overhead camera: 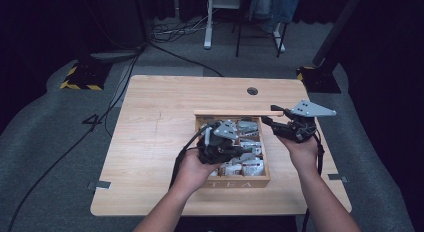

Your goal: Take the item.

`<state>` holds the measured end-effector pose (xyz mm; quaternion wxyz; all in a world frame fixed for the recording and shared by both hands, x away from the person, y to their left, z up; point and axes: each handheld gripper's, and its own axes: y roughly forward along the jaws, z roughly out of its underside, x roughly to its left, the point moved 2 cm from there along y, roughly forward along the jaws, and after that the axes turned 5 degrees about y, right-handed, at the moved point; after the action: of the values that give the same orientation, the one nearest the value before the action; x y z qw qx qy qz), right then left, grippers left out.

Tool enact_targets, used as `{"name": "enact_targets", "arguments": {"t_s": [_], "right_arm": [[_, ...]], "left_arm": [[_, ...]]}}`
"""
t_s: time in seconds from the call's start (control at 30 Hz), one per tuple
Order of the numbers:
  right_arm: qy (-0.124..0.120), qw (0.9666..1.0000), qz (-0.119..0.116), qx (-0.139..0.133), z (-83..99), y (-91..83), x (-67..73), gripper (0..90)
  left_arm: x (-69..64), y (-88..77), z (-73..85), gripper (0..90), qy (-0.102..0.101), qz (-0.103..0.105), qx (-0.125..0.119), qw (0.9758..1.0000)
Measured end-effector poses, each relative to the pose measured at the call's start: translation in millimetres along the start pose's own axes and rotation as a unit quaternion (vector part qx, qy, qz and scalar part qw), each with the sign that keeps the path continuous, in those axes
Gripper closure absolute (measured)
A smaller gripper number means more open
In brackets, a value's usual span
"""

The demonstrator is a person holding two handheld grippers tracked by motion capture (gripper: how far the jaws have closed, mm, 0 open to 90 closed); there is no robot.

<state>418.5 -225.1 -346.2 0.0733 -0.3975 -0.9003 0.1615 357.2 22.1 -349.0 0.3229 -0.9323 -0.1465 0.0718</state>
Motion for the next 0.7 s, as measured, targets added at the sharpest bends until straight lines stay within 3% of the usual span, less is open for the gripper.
{"name": "enact_targets", "arguments": {"t_s": [0.27,0.7], "right_arm": [[-0.001,1.0000,0.002,0.001,0.0,0.1,0.8,47.8],[-0.003,1.0000,0.003,0.001,0.5,0.6,1.1,47.5]], "left_arm": [[3.4,-35.4,11.6,89.4,-0.006,-0.026,-0.009,0.9996],[8.2,-59.8,30.2,89.4,-0.015,-0.042,-0.007,0.9990]]}}
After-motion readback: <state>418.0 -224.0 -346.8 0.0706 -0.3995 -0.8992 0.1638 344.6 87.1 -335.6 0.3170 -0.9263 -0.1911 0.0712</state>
